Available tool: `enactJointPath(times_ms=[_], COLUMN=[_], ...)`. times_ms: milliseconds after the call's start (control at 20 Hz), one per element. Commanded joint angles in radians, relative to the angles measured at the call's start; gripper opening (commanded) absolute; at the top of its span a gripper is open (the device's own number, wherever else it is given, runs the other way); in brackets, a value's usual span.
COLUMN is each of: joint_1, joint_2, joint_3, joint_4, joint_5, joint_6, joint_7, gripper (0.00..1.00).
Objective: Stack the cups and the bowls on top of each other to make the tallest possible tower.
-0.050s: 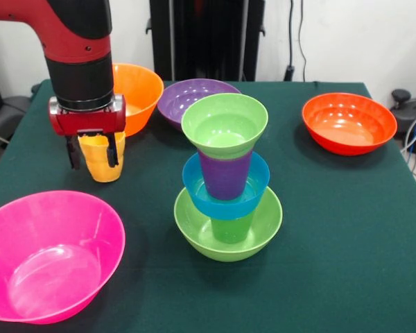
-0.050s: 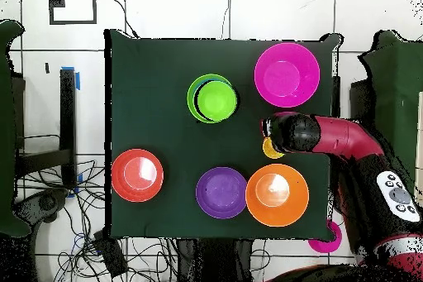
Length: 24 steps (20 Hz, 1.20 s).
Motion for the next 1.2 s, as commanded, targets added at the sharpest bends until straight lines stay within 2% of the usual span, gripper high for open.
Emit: enactJointPath(times_ms=[50,250,650,1200], joint_1=[0.008,-0.005,-0.015,-0.075], joint_2=[-0.056,-0.083,-0.079,0.012], joint_3=[0.043,0.048,0.057,0.075], joint_4=[0.073,0.094,0.084,0.129], joint_5=[-0.046,-0.039,-0.045,-0.076], joint_6=[0.101,0.125,0.161,0.086], joint_7=[-0.155,-0.172,-0.193,-0.195], gripper=[1.0,1.0,1.0,1.0])
